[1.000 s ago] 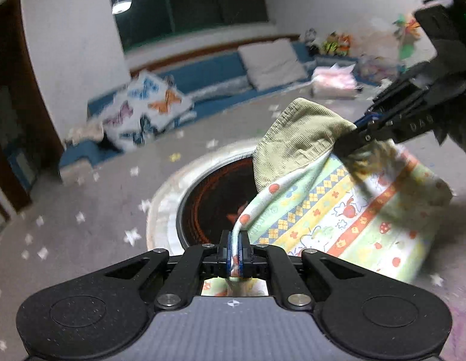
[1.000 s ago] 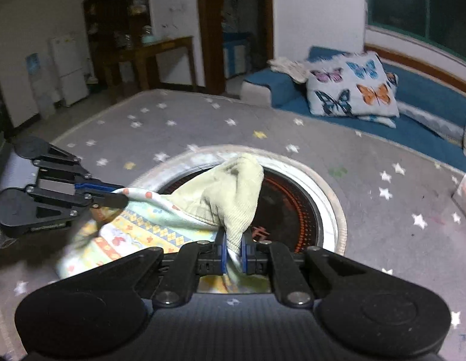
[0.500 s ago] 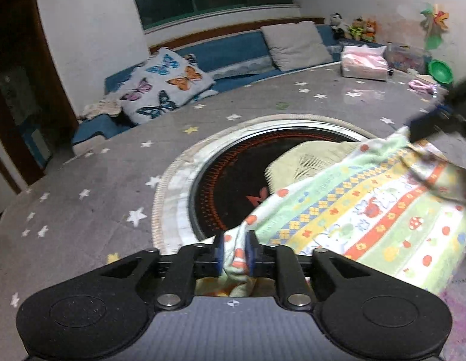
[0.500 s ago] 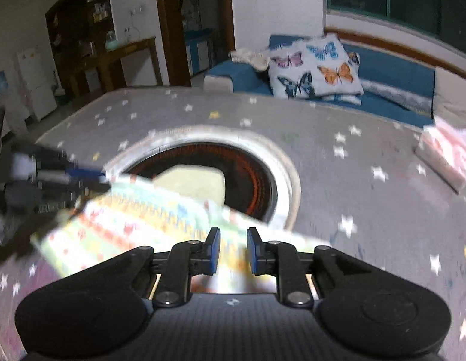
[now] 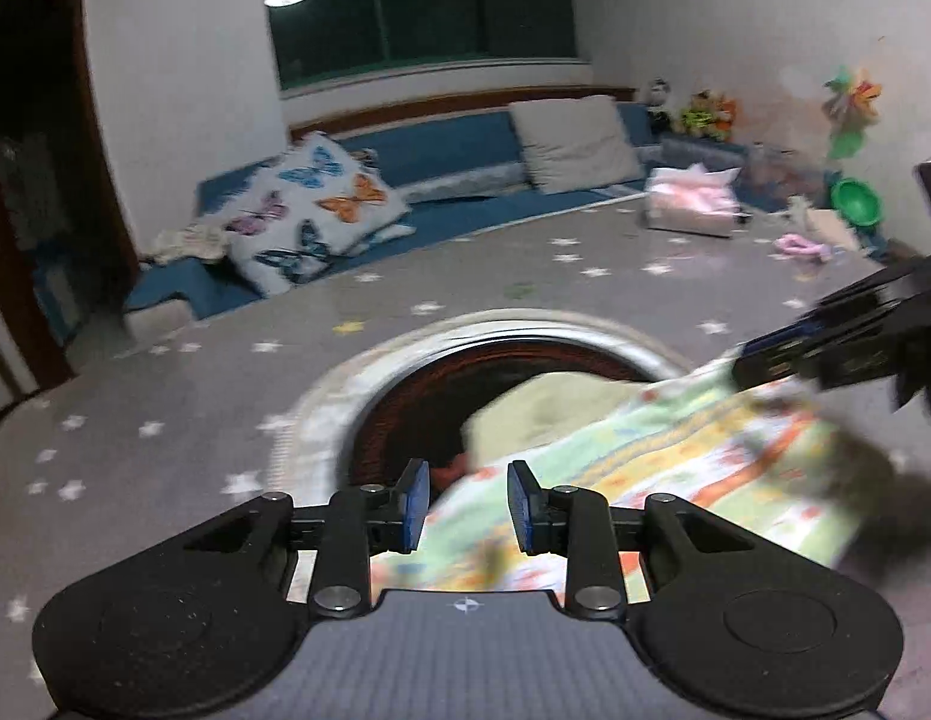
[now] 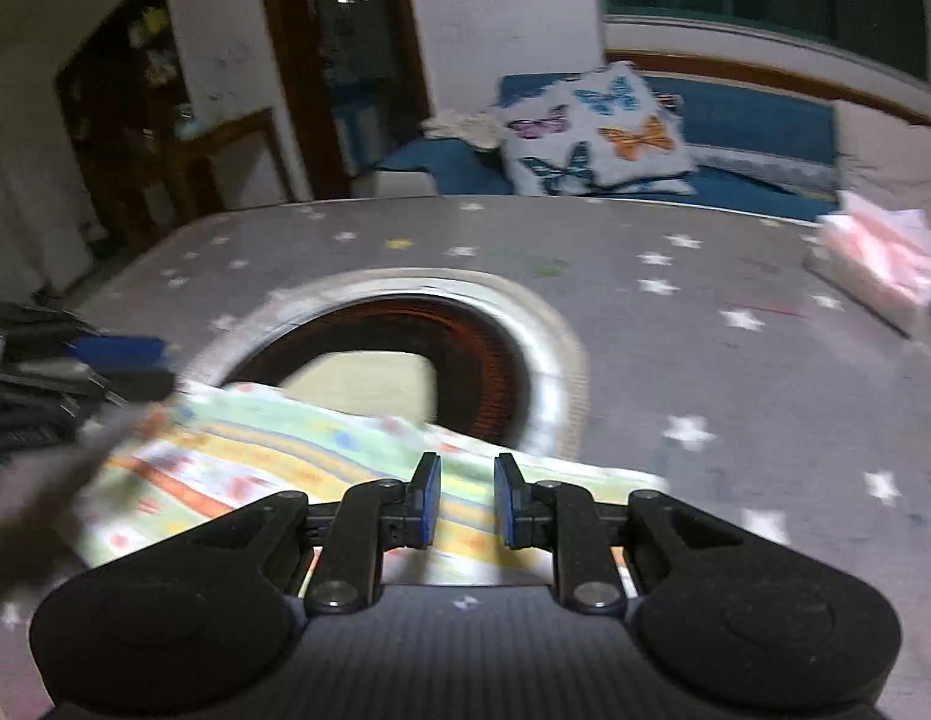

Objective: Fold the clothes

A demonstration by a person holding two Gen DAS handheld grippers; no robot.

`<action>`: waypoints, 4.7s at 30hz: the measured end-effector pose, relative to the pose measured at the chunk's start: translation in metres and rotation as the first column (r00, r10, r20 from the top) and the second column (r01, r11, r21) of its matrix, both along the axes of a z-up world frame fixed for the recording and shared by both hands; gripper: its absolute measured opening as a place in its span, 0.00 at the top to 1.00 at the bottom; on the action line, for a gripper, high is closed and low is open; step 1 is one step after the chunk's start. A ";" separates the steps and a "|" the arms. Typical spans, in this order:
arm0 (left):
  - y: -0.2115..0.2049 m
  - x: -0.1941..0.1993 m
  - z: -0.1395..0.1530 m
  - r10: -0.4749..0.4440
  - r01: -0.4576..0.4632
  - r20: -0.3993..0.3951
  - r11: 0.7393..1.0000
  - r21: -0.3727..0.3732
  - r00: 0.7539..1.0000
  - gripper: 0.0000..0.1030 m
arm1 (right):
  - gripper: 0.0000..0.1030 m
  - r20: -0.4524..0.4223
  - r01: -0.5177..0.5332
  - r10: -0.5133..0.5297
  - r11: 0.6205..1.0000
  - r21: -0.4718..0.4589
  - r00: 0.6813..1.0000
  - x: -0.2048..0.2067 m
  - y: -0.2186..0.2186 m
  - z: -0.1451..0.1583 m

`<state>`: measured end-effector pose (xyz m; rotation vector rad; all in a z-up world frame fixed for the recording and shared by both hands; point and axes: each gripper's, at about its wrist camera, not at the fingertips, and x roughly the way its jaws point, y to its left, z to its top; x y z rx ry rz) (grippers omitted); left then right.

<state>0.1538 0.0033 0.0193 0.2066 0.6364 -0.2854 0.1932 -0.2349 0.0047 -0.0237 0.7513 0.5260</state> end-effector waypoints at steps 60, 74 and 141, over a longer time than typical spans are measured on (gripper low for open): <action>0.034 -0.074 -0.045 0.226 -0.229 -0.035 0.969 -0.092 0.973 0.06 | 0.53 0.069 0.020 -0.021 1.000 0.010 0.997 -0.108 -0.014 -0.020; 0.051 -0.041 -0.033 0.309 -0.311 -0.035 0.947 -0.078 0.950 0.00 | 0.53 0.048 0.072 -0.073 0.997 0.023 0.996 -0.045 -0.006 -0.016; 0.101 -0.035 -0.038 0.199 -0.494 -0.484 0.613 -0.617 0.852 0.43 | 0.87 0.225 -0.414 0.445 0.894 -0.171 0.867 -0.142 0.159 0.000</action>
